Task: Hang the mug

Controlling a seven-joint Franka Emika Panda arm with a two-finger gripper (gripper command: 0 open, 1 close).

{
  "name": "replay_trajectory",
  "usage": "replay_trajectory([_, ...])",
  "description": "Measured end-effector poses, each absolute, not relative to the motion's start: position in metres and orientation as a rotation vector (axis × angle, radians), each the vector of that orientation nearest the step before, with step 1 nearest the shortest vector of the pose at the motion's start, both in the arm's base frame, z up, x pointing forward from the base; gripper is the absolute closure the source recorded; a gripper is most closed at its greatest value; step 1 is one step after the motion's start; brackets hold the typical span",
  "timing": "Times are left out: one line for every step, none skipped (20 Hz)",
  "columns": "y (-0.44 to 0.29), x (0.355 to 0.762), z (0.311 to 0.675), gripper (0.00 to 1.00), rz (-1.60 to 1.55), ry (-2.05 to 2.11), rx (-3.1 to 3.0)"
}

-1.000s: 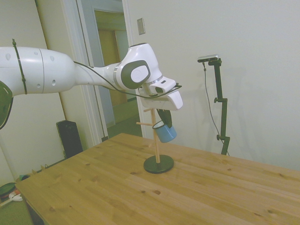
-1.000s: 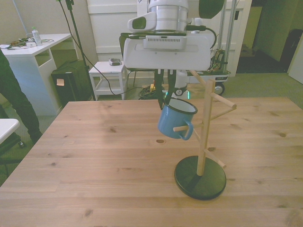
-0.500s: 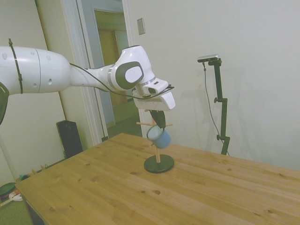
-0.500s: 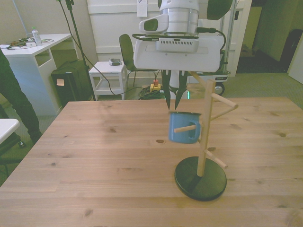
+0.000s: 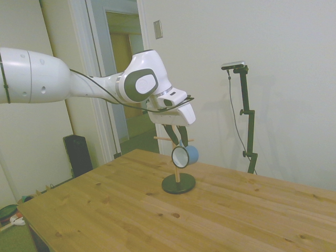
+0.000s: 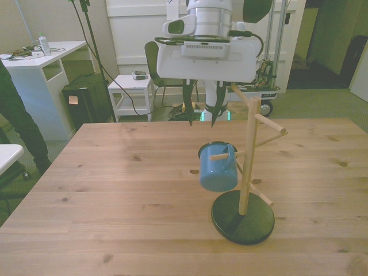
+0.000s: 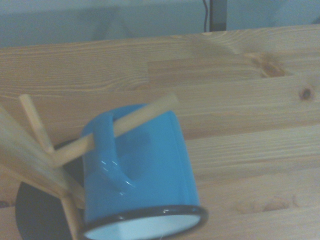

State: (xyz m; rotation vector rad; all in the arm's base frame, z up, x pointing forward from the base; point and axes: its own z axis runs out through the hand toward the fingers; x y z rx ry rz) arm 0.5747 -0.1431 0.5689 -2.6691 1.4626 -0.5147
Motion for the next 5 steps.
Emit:
replay_trajectory([-0.153, 0.561, 0.564, 0.0, -0.514, 1.471, -2.665])
replay_trajectory([-0.161, 0.548, 0.556, 0.0, -0.508, 1.47, -2.669])
replay_trajectory([-0.164, 0.537, 0.544, 0.0, -0.496, 1.46, -2.679])
replay_trajectory([-0.163, 0.528, 0.529, 0.0, -0.476, 1.433, -2.7])
replay_trajectory([-0.155, 0.521, 0.511, 0.0, -0.455, 1.388, -2.731])
